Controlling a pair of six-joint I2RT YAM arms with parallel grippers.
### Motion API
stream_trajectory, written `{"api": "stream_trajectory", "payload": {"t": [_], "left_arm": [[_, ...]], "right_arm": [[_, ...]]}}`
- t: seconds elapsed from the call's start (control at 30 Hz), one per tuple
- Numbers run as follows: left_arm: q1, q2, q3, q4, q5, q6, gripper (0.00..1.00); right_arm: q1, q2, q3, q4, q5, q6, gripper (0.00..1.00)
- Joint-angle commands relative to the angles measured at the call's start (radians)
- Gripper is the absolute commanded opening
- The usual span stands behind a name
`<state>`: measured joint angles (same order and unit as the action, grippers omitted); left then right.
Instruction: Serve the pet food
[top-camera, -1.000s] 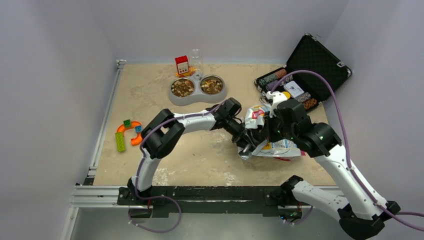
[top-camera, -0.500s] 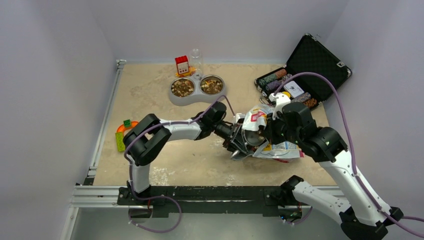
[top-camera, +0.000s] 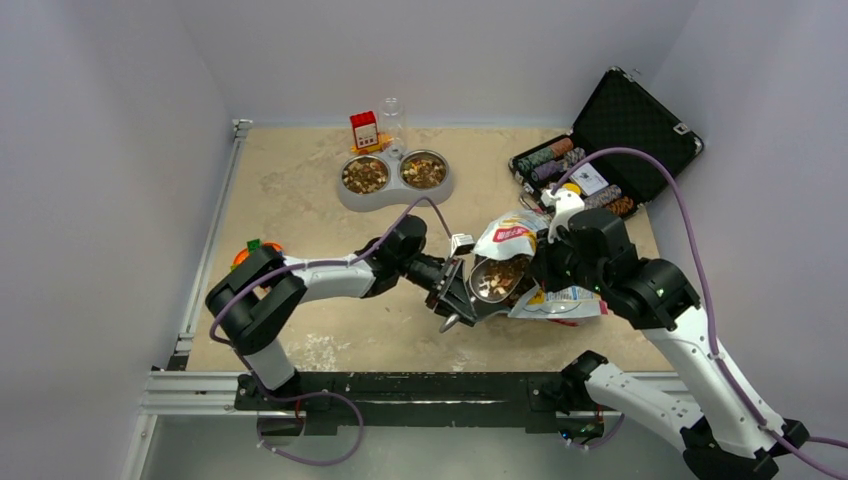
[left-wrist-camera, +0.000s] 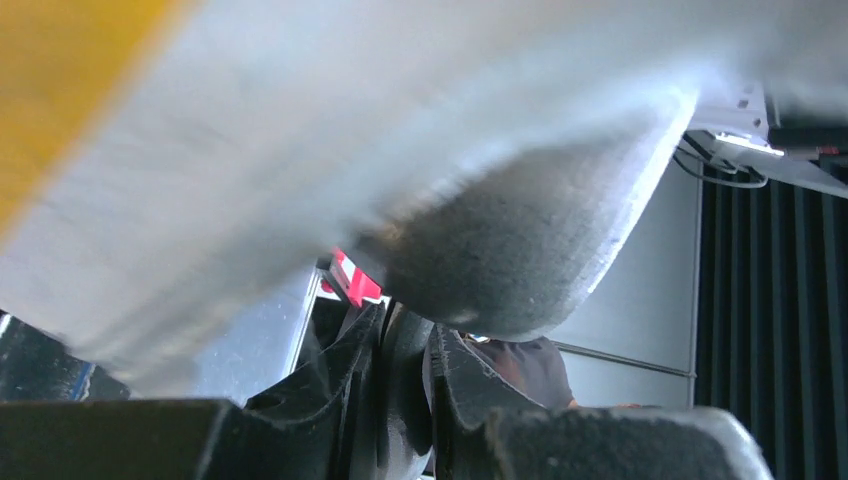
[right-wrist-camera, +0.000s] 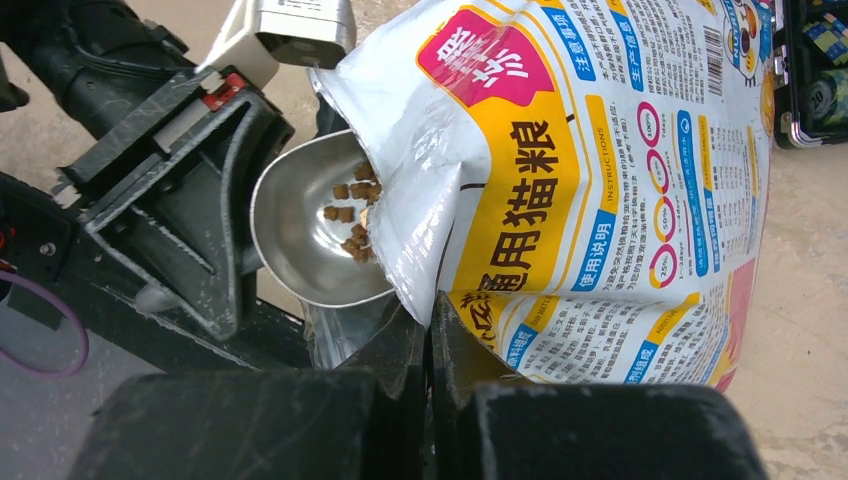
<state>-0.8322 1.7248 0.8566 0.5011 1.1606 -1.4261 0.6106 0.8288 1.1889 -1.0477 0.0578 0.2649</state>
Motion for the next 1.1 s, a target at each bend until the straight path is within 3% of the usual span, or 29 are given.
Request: {"api": "stream_trajectory", "payload": {"t": [0.0, 0.1, 0.23, 0.33, 0.43, 0.53, 0.6, 0.8, 1.07], "left_arm": [[0.008, -0.13, 0.011, -0.118, -0.021, 0.159, 0.0], [0.008, -0.093, 0.128, -0.526, -0.056, 0.382, 0.0], [0.012, -0.045, 0.234, -0.956, -0.091, 0.556, 0.0], [0.018, -0.083, 0.237, -1.123, -0.089, 0.607, 0.0], [0.024, -0.1, 0.219, -1.183, -0.066, 0.612, 0.0], [0.03, -0.049, 0.259, -1.312, -0.175, 0.698, 0.0], [0.03, -0.015, 0.275, -1.292, -0.225, 0.699, 0.03], [0.035, -0.021, 0.261, -1.141, -0.386, 0.616, 0.33], [0.043, -0.065, 0.223, -1.051, -0.467, 0.559, 0.42]], "right_arm": [[0.011, -0.022, 0.045, 0.117, -0.059, 0.007, 0.0], [0.012, -0.011, 0.053, 0.123, -0.047, 0.009, 0.0], [0.012, 0.012, 0.077, 0.123, -0.041, 0.002, 0.0], [0.015, 0.038, 0.094, 0.12, -0.089, -0.009, 0.0], [0.072, 0.065, 0.092, 0.139, -0.076, -0.009, 0.0], [0.11, 0.104, 0.097, 0.161, -0.074, 0.0, 0.0], [0.116, 0.114, 0.099, 0.179, -0.08, 0.018, 0.0], [0.116, 0.123, 0.095, 0.215, -0.096, 0.042, 0.0], [0.116, 0.129, 0.119, 0.19, -0.084, 0.031, 0.0]]}}
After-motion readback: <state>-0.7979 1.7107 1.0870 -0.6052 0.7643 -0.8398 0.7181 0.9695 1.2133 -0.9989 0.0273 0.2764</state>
